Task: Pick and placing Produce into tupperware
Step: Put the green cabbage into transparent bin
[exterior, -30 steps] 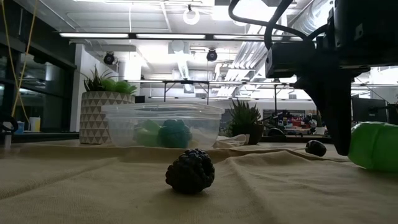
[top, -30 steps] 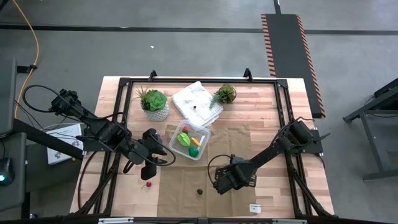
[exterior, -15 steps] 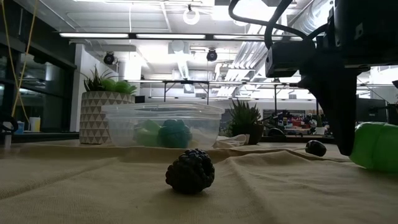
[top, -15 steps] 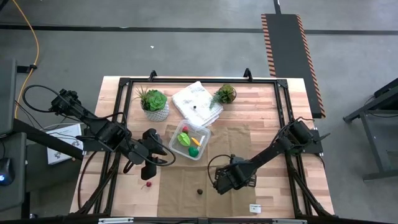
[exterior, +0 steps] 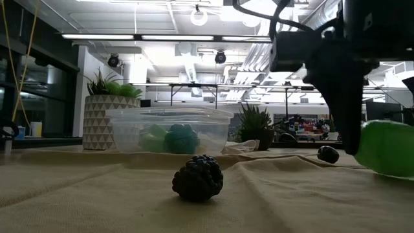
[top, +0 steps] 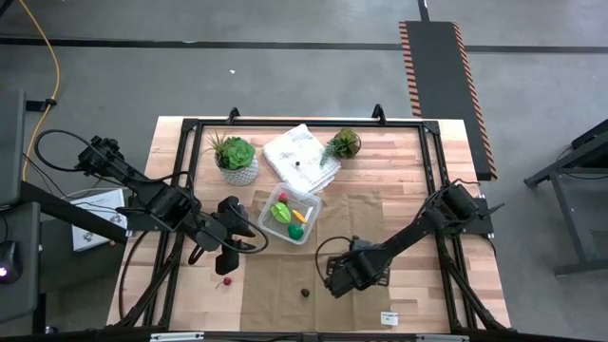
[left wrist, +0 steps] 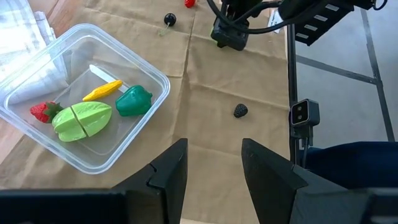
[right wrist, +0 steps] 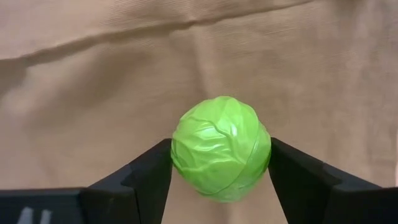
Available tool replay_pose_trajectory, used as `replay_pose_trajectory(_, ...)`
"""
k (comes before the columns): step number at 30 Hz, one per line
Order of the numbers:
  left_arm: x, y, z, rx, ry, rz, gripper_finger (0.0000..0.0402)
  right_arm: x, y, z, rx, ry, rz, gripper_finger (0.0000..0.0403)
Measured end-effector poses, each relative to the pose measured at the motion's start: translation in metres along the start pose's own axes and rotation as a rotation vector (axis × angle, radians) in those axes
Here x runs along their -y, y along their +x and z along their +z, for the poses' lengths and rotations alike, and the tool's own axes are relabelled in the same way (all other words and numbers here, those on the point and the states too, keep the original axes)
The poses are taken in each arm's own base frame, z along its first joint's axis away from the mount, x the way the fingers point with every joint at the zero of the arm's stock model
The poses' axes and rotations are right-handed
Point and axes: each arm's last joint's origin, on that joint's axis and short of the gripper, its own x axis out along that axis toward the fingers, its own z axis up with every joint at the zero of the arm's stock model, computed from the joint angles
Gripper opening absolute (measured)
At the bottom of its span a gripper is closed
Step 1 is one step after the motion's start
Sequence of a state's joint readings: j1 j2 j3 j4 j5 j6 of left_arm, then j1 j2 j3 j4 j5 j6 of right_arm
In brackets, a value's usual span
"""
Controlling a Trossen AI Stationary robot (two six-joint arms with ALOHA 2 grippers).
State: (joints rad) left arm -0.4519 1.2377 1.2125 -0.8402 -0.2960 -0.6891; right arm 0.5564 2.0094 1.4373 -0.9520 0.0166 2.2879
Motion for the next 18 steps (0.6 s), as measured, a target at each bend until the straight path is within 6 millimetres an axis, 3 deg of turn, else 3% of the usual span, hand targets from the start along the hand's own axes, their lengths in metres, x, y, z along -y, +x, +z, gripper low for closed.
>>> replay_pose_trajectory(18,0.0,0.0,0.0,0.001,0.002,0.001,0.014,-0.021,-0.039,-0.012,0.031,-0.104,0.175,0.0229)
